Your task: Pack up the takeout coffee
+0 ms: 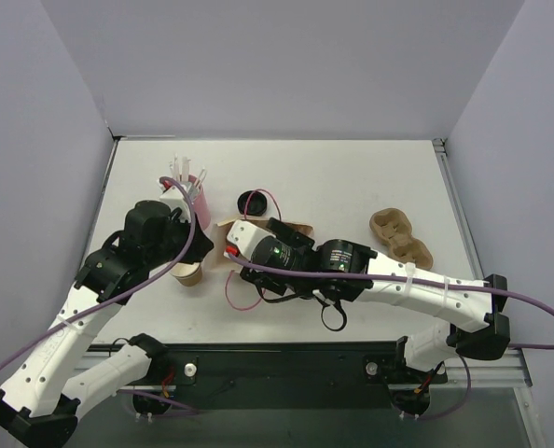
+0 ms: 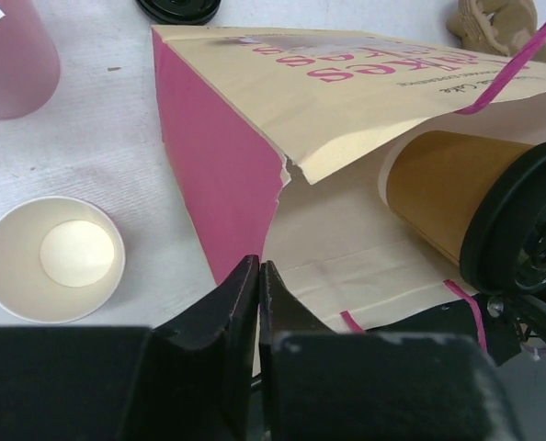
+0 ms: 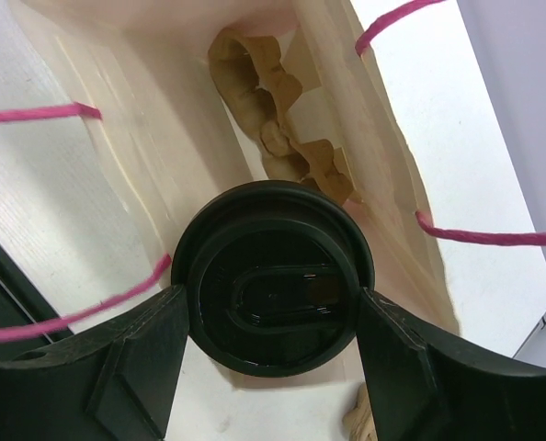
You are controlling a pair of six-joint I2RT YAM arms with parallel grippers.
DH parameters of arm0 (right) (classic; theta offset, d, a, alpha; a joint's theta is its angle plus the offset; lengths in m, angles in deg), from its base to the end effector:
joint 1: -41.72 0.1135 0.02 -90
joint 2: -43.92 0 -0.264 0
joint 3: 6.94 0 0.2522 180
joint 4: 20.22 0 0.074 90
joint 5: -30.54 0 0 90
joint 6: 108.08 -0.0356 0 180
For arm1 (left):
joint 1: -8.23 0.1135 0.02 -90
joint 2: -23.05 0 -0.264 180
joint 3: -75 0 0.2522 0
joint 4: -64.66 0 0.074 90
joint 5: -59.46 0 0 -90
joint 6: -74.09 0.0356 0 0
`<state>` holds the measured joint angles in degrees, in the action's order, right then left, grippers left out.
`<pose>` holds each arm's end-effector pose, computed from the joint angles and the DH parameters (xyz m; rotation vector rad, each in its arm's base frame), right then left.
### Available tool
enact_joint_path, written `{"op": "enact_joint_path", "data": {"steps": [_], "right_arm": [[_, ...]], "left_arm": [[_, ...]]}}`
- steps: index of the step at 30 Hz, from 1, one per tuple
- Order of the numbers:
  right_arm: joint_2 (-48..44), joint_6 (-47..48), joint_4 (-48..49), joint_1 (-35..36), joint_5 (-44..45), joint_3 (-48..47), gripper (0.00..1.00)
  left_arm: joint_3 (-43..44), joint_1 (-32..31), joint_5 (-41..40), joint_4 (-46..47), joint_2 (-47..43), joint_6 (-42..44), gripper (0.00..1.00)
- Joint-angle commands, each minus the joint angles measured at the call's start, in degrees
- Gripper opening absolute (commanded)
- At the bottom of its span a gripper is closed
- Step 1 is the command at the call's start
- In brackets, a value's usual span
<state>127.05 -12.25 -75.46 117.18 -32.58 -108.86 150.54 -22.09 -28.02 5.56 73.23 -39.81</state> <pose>0.0940 0.2982 0.3940 -1.1870 1.7752 0.1948 0.1459 -0.0871 0.3634 0.1503 2.2144 -0.5841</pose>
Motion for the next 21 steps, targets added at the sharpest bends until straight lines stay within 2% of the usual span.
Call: {"op": "enact_joint_path", "data": {"steps": [1, 4, 8, 11, 15, 21], "right_arm": [[-0.69, 4.45, 4.2, -0.58, 2.66, 0.44, 0.45], [-1.39, 8.74, 9.99, -1.89, 0.82, 3.68, 0.45], [-1.92, 13.59, 14.4, -5.14, -5.93, 7.55, 0.45], [-3.32, 18.86, 19.49, -5.59, -6.92, 13.09, 0.45], [-5.34, 21.16, 26.16, -5.94, -8.58, 18.72, 0.45], [-6.14, 22.03, 29.87, -5.59, -11.23, 22.94, 0.45]], "left_arm": [[-0.43, -0.17, 2.66, 4.82, -0.16, -0.27, 0.07], [-0.96, -0.17, 3.53, 6.57, 0.01, 0.61, 0.0], [-1.13, -0.17, 4.68, 7.02, 0.1, 1.4, 0.0], [-2.01, -0.17, 5.65, 7.11, -0.95, 1.49, 0.0], [-4.2, -0.17, 6.44, 7.72, -3.23, 0.52, 0.0], [-8.33, -0.17, 6.18, 7.29, -5.7, -1.67, 0.0]]}}
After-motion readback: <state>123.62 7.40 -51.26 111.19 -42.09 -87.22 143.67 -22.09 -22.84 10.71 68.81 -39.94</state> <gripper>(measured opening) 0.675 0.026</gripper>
